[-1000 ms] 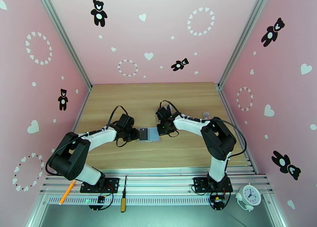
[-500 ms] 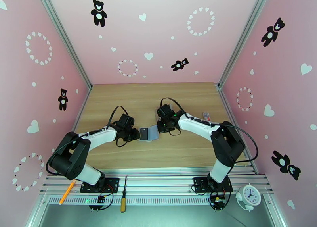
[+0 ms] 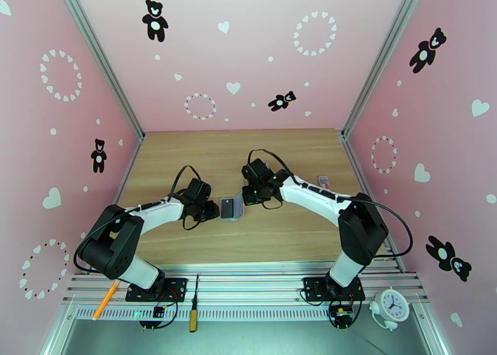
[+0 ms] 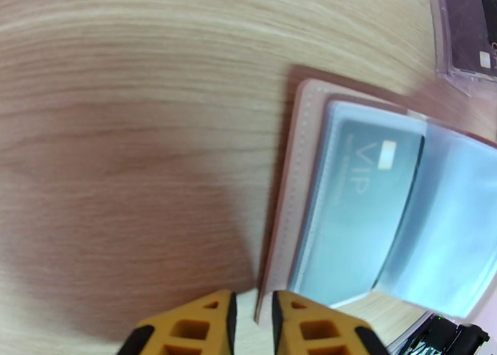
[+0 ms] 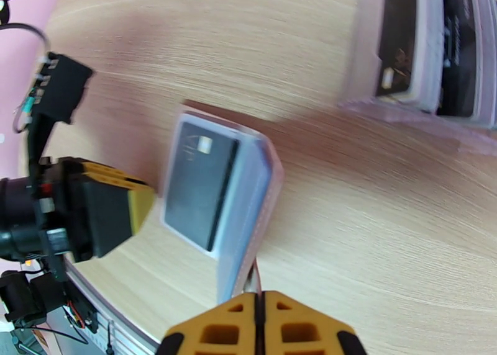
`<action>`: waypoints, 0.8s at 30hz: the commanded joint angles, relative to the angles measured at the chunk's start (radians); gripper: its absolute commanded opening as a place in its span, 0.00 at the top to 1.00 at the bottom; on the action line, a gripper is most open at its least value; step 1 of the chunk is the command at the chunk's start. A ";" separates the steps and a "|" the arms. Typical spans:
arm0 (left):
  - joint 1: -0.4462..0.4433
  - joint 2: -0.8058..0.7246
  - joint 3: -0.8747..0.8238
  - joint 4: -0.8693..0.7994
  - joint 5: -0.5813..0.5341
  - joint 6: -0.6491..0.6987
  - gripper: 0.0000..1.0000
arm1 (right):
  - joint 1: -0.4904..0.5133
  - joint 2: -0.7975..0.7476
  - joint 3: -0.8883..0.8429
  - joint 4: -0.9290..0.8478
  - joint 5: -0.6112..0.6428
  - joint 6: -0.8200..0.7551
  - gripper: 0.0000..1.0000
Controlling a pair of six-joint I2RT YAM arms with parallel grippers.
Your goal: Put the credit cards into the card holder
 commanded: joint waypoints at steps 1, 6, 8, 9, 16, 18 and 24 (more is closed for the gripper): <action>-0.008 0.016 0.023 0.017 0.017 -0.001 0.77 | 0.016 0.005 0.052 -0.022 -0.013 0.004 0.94; -0.008 0.023 0.025 0.026 0.025 -0.004 0.78 | 0.024 0.044 0.077 -0.021 -0.023 0.010 0.94; -0.008 0.025 0.025 0.029 0.029 -0.007 0.78 | 0.029 0.059 0.085 -0.016 -0.027 0.013 0.94; -0.008 0.026 0.025 0.030 0.031 -0.007 0.78 | 0.029 0.064 0.091 -0.016 -0.029 0.014 0.94; -0.010 0.030 0.025 0.036 0.035 -0.007 0.78 | 0.040 0.115 0.115 -0.006 -0.044 0.019 0.94; -0.010 0.033 0.023 0.043 0.037 -0.009 0.78 | 0.042 0.129 0.122 -0.002 -0.049 0.022 0.94; -0.009 0.031 0.022 0.042 0.038 -0.009 0.78 | 0.050 0.178 0.147 0.016 -0.064 0.032 0.93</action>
